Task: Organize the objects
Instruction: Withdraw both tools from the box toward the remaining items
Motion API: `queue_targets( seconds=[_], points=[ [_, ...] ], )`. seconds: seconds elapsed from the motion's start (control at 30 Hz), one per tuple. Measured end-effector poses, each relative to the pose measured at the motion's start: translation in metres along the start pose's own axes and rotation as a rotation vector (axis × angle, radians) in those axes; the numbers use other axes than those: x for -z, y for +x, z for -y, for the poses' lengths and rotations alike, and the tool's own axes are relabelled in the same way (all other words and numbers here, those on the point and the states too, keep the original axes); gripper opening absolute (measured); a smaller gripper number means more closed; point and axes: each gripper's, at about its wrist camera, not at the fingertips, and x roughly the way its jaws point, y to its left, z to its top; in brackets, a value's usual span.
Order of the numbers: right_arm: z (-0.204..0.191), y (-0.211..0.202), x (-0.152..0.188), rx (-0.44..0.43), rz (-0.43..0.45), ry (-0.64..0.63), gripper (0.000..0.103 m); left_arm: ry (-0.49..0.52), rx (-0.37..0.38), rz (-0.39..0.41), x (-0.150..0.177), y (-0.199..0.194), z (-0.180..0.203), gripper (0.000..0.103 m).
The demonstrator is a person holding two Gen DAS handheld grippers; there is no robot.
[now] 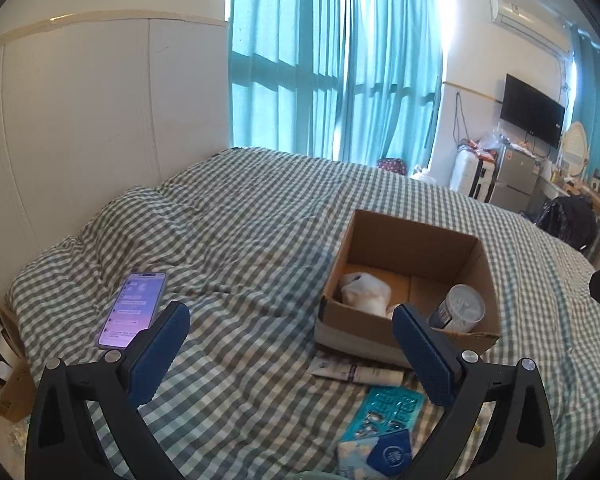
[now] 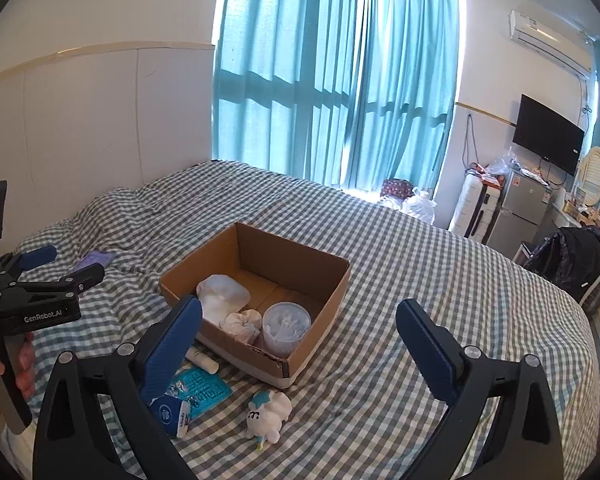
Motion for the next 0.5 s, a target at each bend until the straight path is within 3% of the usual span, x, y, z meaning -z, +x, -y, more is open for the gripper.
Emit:
queue_targets(
  seconds=[0.17, 0.3, 0.5],
  points=[
    [-0.003, 0.032, 0.024, -0.037, -0.072, 0.000, 0.101, 0.025, -0.001, -0.025, 0.022, 0.007, 0.009, 0.103],
    [-0.001, 0.059, 0.054, -0.059, -0.135, 0.021, 0.101, 0.056, -0.040, -0.086, 0.048, 0.025, 0.026, 0.103],
    [0.003, 0.094, 0.099, -0.054, -0.247, 0.066, 0.101, 0.111, -0.019, -0.178, 0.084, 0.048, 0.050, 0.103]
  ],
)
